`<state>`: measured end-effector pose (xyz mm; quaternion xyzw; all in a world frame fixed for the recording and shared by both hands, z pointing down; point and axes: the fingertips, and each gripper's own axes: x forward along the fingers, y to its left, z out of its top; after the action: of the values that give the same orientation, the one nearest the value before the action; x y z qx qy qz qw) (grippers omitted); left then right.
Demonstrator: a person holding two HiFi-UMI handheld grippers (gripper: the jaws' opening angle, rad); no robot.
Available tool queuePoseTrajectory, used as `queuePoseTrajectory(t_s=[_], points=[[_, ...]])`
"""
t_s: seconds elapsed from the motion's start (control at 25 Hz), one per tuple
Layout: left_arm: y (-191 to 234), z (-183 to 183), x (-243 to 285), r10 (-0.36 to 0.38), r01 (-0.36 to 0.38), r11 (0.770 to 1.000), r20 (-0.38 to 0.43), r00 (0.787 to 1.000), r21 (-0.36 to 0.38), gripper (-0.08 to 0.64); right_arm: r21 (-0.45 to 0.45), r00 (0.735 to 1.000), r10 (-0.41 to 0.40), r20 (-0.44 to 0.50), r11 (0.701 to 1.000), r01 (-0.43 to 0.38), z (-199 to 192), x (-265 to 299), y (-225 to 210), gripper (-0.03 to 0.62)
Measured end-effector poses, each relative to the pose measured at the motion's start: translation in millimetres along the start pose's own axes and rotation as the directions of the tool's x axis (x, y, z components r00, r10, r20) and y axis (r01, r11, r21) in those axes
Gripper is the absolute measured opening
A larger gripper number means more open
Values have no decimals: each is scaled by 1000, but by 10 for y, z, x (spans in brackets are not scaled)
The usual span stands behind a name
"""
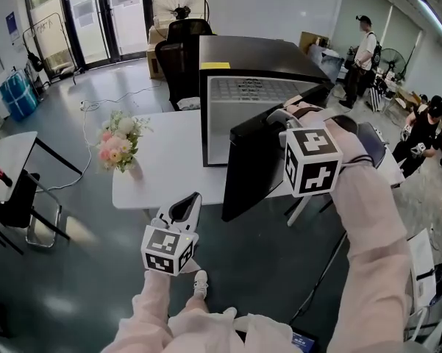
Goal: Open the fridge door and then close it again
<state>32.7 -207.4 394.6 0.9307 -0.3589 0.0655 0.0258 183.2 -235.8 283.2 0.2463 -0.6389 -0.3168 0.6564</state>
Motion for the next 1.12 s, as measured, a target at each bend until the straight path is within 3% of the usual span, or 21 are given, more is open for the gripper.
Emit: queuePoseTrajectory(t_s=[1.12], points=[[1005,1,339,31,-31,999,0,1000,-17,11,170,996,-76,-37,982,81,170,1107,-1068,117]])
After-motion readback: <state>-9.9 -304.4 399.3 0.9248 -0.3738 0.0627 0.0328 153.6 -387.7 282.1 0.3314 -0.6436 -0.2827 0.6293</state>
